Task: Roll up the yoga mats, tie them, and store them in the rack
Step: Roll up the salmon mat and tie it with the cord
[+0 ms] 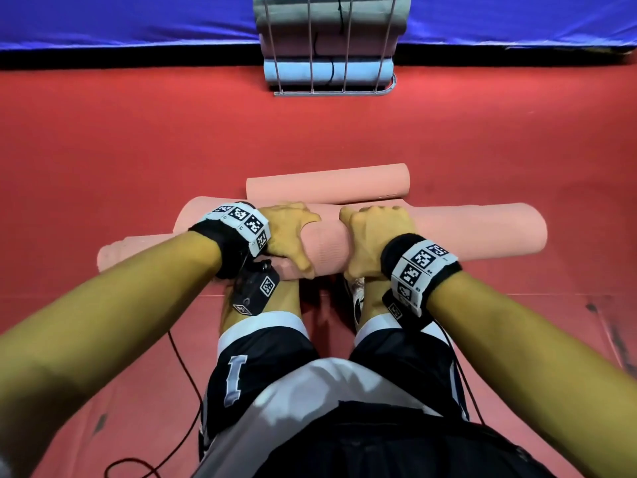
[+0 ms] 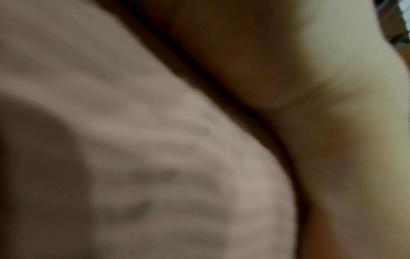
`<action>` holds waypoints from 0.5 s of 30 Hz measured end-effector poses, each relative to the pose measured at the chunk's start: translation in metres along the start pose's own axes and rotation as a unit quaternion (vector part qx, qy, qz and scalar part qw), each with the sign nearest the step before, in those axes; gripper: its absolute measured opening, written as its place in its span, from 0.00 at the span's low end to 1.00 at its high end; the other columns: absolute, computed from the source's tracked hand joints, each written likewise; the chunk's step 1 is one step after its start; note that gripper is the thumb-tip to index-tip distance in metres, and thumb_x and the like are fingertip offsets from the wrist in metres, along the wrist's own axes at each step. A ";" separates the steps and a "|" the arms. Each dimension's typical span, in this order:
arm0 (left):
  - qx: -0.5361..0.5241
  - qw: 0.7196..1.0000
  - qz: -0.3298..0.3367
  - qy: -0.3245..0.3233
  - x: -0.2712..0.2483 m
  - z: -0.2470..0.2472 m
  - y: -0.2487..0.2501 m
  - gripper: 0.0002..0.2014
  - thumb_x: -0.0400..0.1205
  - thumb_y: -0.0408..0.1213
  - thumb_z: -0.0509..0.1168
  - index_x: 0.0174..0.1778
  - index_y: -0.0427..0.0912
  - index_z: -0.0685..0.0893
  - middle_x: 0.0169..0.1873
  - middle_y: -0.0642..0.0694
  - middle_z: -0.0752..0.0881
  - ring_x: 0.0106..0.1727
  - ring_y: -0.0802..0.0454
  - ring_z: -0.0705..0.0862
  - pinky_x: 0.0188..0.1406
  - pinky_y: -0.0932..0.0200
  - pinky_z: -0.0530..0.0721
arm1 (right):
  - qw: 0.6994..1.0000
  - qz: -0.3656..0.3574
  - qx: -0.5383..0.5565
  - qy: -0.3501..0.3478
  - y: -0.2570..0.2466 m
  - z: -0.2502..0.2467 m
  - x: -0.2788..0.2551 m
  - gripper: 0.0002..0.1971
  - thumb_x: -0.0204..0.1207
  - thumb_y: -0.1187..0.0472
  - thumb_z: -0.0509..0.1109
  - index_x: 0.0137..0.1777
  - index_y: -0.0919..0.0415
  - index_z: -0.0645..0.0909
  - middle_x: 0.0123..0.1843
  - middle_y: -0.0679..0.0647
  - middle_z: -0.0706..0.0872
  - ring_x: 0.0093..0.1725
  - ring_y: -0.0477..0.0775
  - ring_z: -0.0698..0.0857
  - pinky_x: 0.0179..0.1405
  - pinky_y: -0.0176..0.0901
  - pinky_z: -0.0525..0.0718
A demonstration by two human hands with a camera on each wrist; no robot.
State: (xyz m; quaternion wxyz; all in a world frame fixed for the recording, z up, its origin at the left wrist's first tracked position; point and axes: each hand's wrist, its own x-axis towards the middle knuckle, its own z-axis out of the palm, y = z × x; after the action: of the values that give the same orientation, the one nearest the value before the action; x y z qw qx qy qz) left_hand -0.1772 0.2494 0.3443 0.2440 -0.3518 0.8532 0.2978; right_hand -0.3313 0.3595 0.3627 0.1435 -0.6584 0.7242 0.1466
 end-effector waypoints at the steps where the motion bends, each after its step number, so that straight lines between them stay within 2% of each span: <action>1: -0.005 1.000 -0.001 -0.010 0.000 -0.001 0.000 0.28 0.52 0.62 0.84 0.40 0.55 0.80 0.38 0.48 0.87 0.40 0.52 0.86 0.54 0.51 0.88 | 1.000 0.004 0.001 -0.003 -0.001 0.000 -0.001 0.40 0.52 0.43 0.79 0.66 0.53 0.71 0.47 0.51 0.84 0.48 0.60 0.85 0.48 0.50 0.77; 4: -0.011 1.000 0.015 -0.022 0.002 -0.006 -0.004 0.35 0.44 0.67 0.79 0.45 0.56 0.85 0.38 0.54 0.91 0.45 0.48 0.91 0.52 0.45 0.90 | 1.000 0.021 0.005 -0.016 -0.005 -0.003 -0.003 0.39 0.53 0.43 0.81 0.65 0.52 0.73 0.40 0.49 0.77 0.42 0.60 0.79 0.46 0.49 0.72; 7: -0.013 0.999 0.020 -0.031 0.007 -0.009 -0.009 0.37 0.44 0.67 0.81 0.48 0.55 0.88 0.37 0.54 0.92 0.45 0.48 0.92 0.53 0.45 0.90 | 0.999 0.037 0.007 -0.022 -0.008 -0.006 -0.002 0.38 0.54 0.43 0.83 0.64 0.51 0.73 0.36 0.48 0.72 0.41 0.59 0.76 0.48 0.48 0.71; 10: -0.003 0.999 0.027 -0.034 0.008 -0.011 -0.007 0.37 0.43 0.67 0.80 0.48 0.55 0.89 0.34 0.55 0.92 0.42 0.50 0.91 0.51 0.48 0.90 | 0.999 0.042 0.002 -0.019 -0.010 -0.003 -0.002 0.38 0.55 0.43 0.83 0.65 0.52 0.73 0.35 0.48 0.72 0.40 0.58 0.76 0.49 0.48 0.70; 11: 0.002 0.999 0.026 -0.035 0.007 -0.012 -0.006 0.35 0.45 0.67 0.79 0.47 0.55 0.88 0.33 0.57 0.91 0.40 0.52 0.91 0.49 0.51 0.90 | 0.999 0.035 -0.001 -0.017 -0.009 -0.001 -0.002 0.39 0.55 0.42 0.83 0.65 0.52 0.72 0.36 0.48 0.74 0.41 0.59 0.78 0.49 0.48 0.70; 13: 0.016 0.999 0.033 -0.026 0.004 -0.010 -0.005 0.29 0.51 0.64 0.81 0.46 0.57 0.87 0.32 0.58 0.90 0.40 0.54 0.89 0.45 0.59 0.87 | 1.000 0.007 -0.014 -0.020 -0.003 0.001 -0.002 0.44 0.53 0.37 0.84 0.66 0.52 0.70 0.45 0.49 0.81 0.47 0.60 0.84 0.50 0.49 0.71; 15: 0.029 0.998 0.050 -0.003 0.002 -0.006 -0.006 0.26 0.55 0.61 0.82 0.45 0.57 0.86 0.33 0.59 0.89 0.41 0.53 0.88 0.43 0.61 0.83 | 0.999 -0.013 0.005 -0.037 0.014 -0.006 0.000 0.52 0.48 0.30 0.84 0.70 0.50 0.69 0.53 0.52 0.85 0.55 0.62 0.86 0.51 0.48 0.78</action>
State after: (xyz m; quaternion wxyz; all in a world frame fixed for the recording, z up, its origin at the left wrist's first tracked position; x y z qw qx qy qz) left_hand -0.1751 0.2411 0.3457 0.2419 -0.3006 0.8773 0.2855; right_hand -0.3451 0.3588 0.3684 0.1755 -0.6614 0.7103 0.1647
